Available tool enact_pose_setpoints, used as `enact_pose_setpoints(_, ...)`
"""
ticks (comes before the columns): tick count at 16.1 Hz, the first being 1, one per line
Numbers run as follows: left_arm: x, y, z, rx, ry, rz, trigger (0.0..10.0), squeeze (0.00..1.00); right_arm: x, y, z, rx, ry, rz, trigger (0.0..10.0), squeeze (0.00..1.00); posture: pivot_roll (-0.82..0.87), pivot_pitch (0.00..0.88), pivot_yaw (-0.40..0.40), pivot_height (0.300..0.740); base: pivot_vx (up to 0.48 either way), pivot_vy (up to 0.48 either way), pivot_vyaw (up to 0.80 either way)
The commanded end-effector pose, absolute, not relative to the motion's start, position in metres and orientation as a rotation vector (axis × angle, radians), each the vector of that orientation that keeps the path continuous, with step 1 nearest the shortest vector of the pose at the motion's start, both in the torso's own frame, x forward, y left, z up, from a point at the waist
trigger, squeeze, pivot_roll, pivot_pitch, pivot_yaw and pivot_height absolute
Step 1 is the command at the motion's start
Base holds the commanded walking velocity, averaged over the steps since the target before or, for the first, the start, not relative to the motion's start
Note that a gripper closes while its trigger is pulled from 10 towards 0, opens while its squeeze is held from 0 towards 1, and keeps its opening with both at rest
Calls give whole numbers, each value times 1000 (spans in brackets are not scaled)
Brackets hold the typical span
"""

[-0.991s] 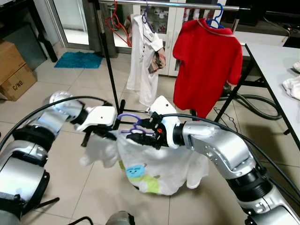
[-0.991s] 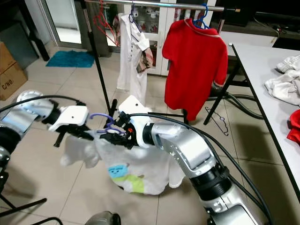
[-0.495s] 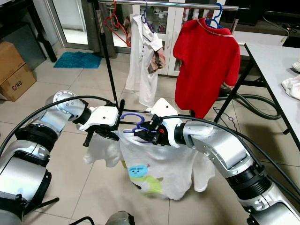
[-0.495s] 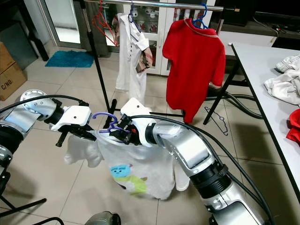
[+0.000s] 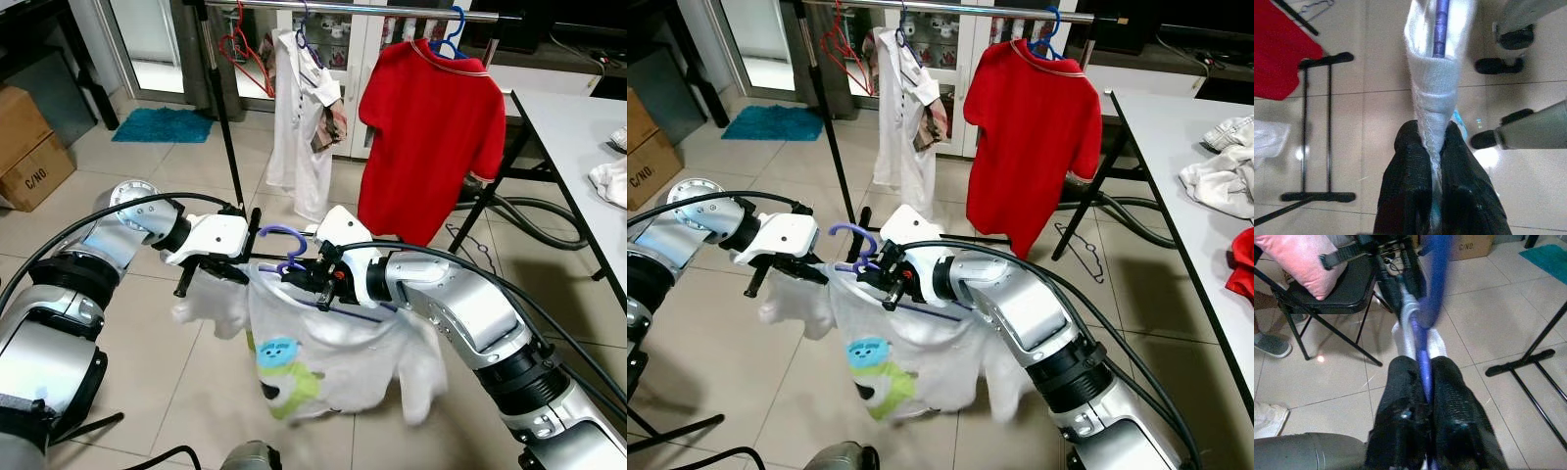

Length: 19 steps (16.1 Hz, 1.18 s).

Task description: Hang hanger

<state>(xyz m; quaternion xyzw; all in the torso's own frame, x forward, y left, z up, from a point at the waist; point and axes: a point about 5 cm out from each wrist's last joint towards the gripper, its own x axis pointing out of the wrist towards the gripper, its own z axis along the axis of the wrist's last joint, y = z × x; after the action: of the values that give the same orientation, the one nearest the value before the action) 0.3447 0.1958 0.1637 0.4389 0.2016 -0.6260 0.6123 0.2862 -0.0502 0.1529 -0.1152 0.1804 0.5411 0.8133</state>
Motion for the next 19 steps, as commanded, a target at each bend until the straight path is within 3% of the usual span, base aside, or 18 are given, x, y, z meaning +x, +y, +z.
enact_pose_setpoints(1,352,192,176,1048,369,-1380,2471,0,288,-52,162,-234,342,1169,0,0,23,0,26,740,0,0,0)
enact_pose_setpoints(2,352,191,176,1016,361,-1384,10000,0,288,-52,162,-229,339,1173,0,0,23,0,26,740,0,0,0)
enact_pose_setpoints(3,351,188,177,964,337,-1419,10000,145,288,-53,164,-221,332,1178,0,0,21,0,26,740,0,0,0)
enact_pose_setpoints(4,351,188,177,964,337,-1419,10000,145,288,-53,164,-221,332,1178,0,0,21,0,26,740,0,0,0)
enact_pose_setpoints(5,350,186,178,935,326,-1437,10000,808,288,-53,164,-217,329,1181,0,0,21,0,25,740,0,0,0)
enact_pose_setpoints(6,349,184,181,902,305,-1457,10000,1000,289,-54,165,-215,327,1183,0,0,21,0,28,740,0,0,0)
enact_pose_setpoints(10,348,189,189,784,264,-1494,10000,1000,288,-64,161,-213,351,1152,0,0,8,0,33,740,0,0,0)
enact_pose_setpoints(14,348,201,202,637,115,-1402,10000,1000,285,-92,151,-199,404,1089,0,0,15,0,37,740,0,0,0)
enact_pose_setpoints(19,343,226,195,485,120,-1247,10000,1000,288,-112,145,-179,416,971,0,0,9,0,28,740,0,0,0)
